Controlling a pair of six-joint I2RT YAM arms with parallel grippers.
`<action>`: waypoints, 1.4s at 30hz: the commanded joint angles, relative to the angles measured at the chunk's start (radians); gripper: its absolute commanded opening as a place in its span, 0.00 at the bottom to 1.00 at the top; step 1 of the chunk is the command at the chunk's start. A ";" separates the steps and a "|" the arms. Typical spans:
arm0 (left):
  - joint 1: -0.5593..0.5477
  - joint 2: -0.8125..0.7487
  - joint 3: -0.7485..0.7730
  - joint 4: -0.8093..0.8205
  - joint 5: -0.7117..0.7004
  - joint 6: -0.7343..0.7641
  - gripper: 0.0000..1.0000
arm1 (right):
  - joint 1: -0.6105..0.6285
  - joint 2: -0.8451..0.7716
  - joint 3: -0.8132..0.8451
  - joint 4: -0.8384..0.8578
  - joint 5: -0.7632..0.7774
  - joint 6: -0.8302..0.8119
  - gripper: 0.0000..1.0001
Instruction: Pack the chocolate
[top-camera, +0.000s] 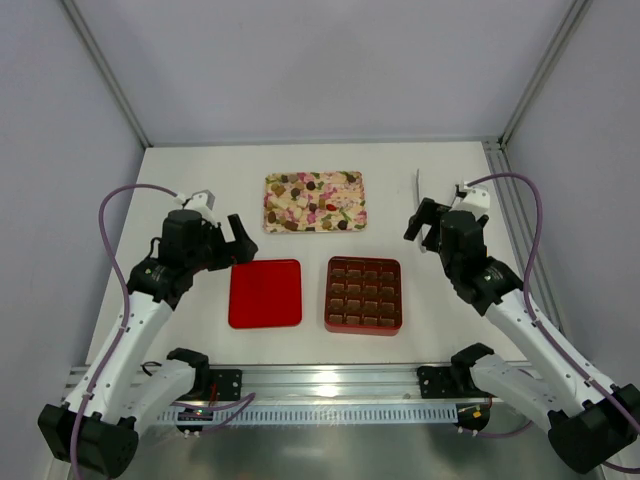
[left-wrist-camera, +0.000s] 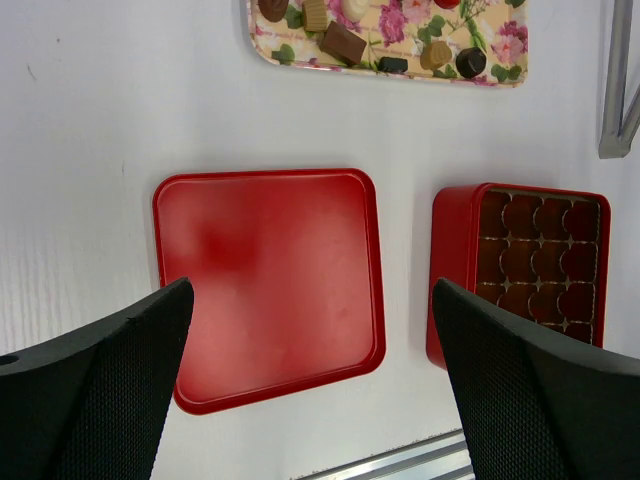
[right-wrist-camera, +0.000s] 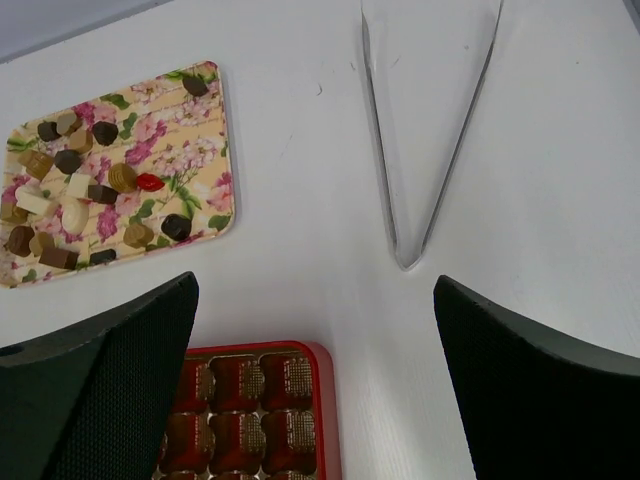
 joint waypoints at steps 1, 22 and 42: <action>0.004 -0.017 0.018 0.038 0.012 0.007 1.00 | -0.001 -0.010 0.036 0.011 0.027 -0.030 1.00; 0.004 -0.014 0.023 0.035 0.021 0.008 1.00 | -0.365 0.783 0.541 -0.110 -0.283 -0.177 1.00; 0.004 0.003 0.023 0.033 0.039 0.010 1.00 | -0.371 0.999 0.619 -0.171 -0.232 -0.171 1.00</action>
